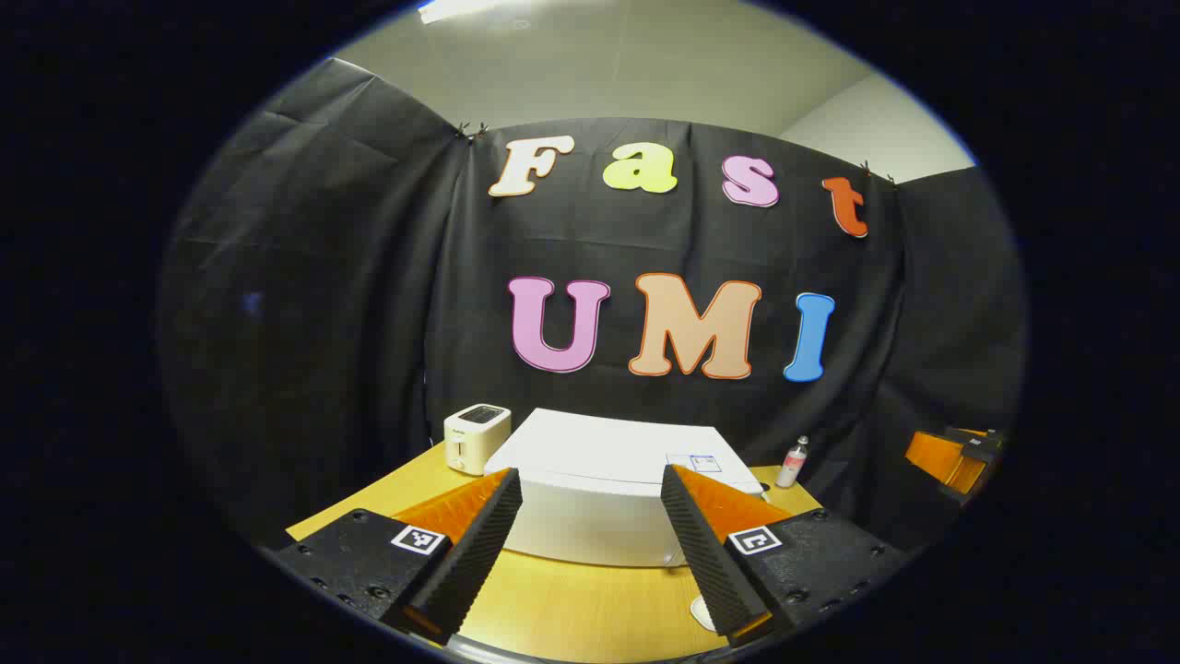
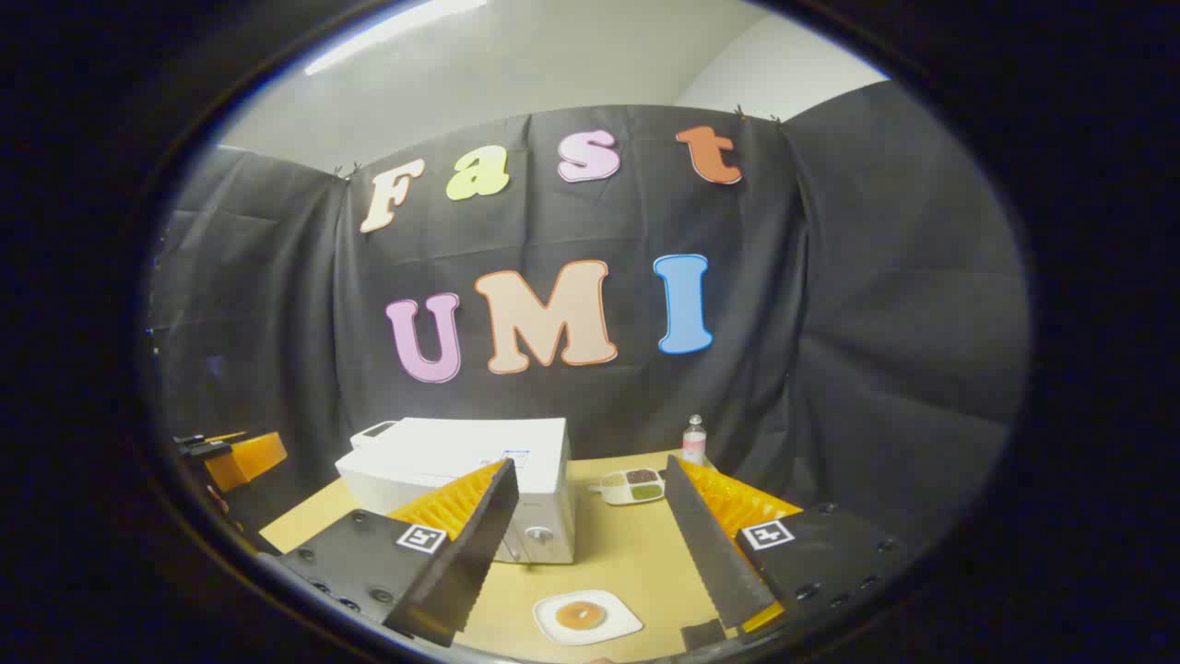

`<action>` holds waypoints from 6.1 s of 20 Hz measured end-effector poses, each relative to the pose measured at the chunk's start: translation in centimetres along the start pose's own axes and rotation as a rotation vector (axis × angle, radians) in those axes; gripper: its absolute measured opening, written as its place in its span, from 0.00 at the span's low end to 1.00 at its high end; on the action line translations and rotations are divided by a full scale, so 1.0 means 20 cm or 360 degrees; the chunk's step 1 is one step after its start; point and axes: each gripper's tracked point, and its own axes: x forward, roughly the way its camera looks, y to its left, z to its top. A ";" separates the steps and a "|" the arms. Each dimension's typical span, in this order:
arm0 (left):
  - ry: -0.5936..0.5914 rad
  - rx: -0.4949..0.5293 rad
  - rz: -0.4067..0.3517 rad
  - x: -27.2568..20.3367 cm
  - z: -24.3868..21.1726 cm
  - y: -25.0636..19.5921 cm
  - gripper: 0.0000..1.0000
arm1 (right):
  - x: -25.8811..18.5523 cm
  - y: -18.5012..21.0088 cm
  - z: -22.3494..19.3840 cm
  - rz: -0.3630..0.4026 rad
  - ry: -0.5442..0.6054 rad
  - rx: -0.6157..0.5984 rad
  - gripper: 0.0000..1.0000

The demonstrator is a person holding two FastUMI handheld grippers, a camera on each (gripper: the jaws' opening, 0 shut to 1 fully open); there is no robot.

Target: Open the microwave oven with the left hand, put the food in, and close the microwave oven.

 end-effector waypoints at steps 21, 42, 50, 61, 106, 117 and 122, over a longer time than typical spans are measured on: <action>0.0012 -0.0013 -0.0254 0.22 0.03 -0.21 0.96 | -0.05 -0.26 0.15 -0.0270 -0.0032 0.0004 0.96; 0.0511 0.0053 -0.0459 0.40 -0.62 -0.44 0.97 | -0.08 -0.46 0.09 -0.0478 0.0014 -0.0021 0.96; 0.0692 0.0090 -0.0528 0.44 -0.95 -0.52 0.97 | -0.12 -0.51 0.06 -0.0536 0.0041 0.0001 0.96; 0.0899 0.0065 -0.0530 0.68 -1.36 -0.65 0.92 | -0.21 -0.62 -0.03 -0.0647 0.0115 0.0034 1.00; 0.0951 0.0157 -0.0244 0.85 -1.55 -0.68 0.04 | -0.26 -0.84 -0.27 -0.0576 0.0276 0.0025 0.96; 0.0971 0.0178 -0.0259 0.41 -1.55 -0.53 0.05 | -0.14 -0.75 -0.29 -0.0426 0.0299 0.0066 0.96; 0.1003 0.0182 -0.0207 0.27 -1.56 -0.44 0.08 | -0.12 -0.64 -0.31 -0.0313 0.0299 0.0072 1.00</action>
